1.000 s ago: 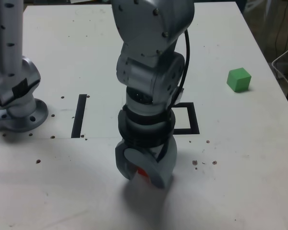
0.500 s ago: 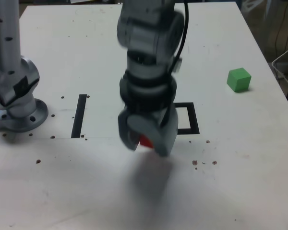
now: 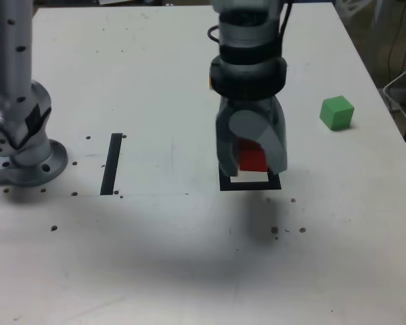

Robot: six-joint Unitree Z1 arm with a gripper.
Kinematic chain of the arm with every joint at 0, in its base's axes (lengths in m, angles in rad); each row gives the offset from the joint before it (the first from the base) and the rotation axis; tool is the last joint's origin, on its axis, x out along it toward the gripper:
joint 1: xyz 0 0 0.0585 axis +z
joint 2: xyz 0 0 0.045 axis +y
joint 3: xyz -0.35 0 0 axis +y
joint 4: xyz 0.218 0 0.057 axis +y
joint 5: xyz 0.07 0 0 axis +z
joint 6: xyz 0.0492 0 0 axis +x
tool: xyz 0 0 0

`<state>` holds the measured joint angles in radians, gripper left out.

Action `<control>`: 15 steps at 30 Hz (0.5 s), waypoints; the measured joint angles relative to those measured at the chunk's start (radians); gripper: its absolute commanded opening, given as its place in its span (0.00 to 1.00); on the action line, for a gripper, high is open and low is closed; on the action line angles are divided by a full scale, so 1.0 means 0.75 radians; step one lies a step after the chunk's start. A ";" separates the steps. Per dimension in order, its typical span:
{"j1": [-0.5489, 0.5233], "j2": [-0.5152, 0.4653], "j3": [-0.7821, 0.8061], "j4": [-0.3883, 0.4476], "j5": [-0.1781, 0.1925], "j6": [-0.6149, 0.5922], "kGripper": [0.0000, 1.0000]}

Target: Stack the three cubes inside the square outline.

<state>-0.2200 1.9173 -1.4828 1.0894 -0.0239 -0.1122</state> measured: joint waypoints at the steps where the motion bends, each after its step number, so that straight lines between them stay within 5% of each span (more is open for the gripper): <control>1: 0.010 0.004 0.010 -0.015 -0.007 -0.011 0.29; 10: 0.038 0.011 0.092 -0.108 -0.013 -0.061 0.29; 15: 0.054 0.029 0.117 -0.111 0.052 -0.056 0.29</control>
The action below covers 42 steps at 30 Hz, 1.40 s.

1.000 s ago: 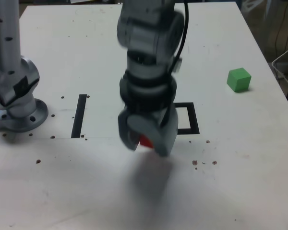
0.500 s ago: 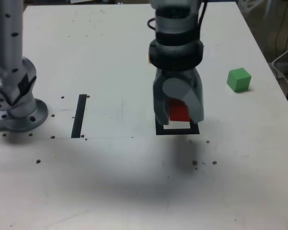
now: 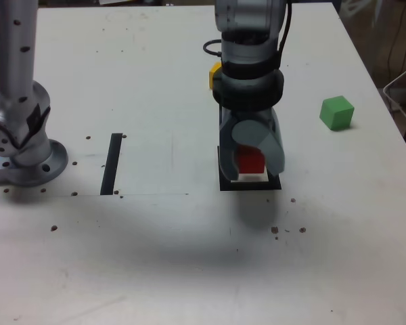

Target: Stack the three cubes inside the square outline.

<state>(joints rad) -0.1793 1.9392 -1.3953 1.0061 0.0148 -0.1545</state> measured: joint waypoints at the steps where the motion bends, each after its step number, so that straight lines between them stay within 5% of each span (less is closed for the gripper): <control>1: 0.005 0.003 0.002 0.005 0.018 0.004 0.29; 8: 0.047 0.046 0.005 0.014 0.063 0.025 0.29; 25: 0.081 0.111 -0.025 -0.013 0.006 0.074 0.32; 42: 0.083 0.111 0.024 -0.019 -0.004 0.074 0.65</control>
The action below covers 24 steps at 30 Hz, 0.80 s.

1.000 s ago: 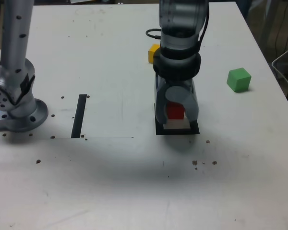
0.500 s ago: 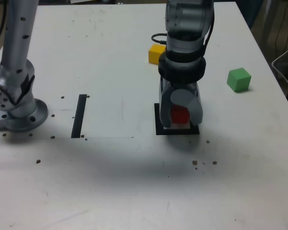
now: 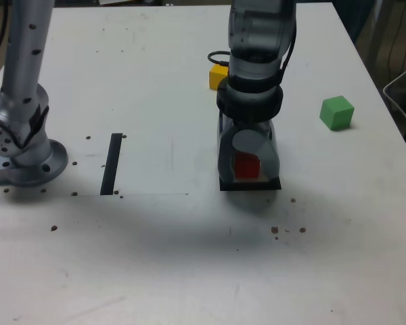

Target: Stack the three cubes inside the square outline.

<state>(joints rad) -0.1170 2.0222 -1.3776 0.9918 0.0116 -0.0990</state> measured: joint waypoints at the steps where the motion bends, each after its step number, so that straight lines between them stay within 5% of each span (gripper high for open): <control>1: 0.000 0.000 0.000 0.000 0.000 0.001 0.70; 9: 0.000 -0.028 0.000 -0.001 0.004 0.018 0.99; 24: 0.040 -0.153 -0.011 0.061 0.077 0.018 0.99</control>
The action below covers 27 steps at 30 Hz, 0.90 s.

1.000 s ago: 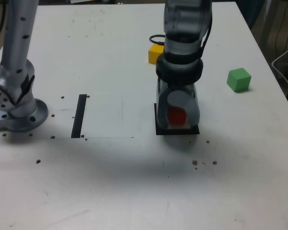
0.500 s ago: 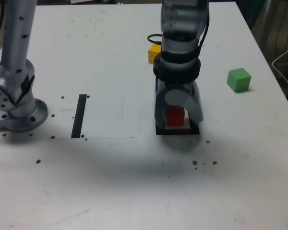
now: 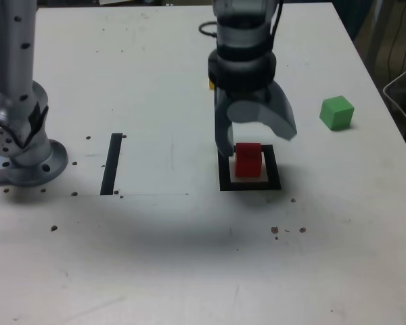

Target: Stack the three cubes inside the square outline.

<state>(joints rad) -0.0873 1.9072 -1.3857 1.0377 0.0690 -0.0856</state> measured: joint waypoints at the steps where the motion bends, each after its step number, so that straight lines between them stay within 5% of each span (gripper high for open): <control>1: 0.008 -0.009 -0.004 0.016 0.008 0.002 0.99; 9: 0.083 -0.040 -0.061 0.134 0.027 0.116 0.99; 27: 0.487 -0.039 -0.181 0.214 0.081 0.711 0.99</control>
<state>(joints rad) 0.2779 1.8779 -1.5213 1.1982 0.1298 0.4478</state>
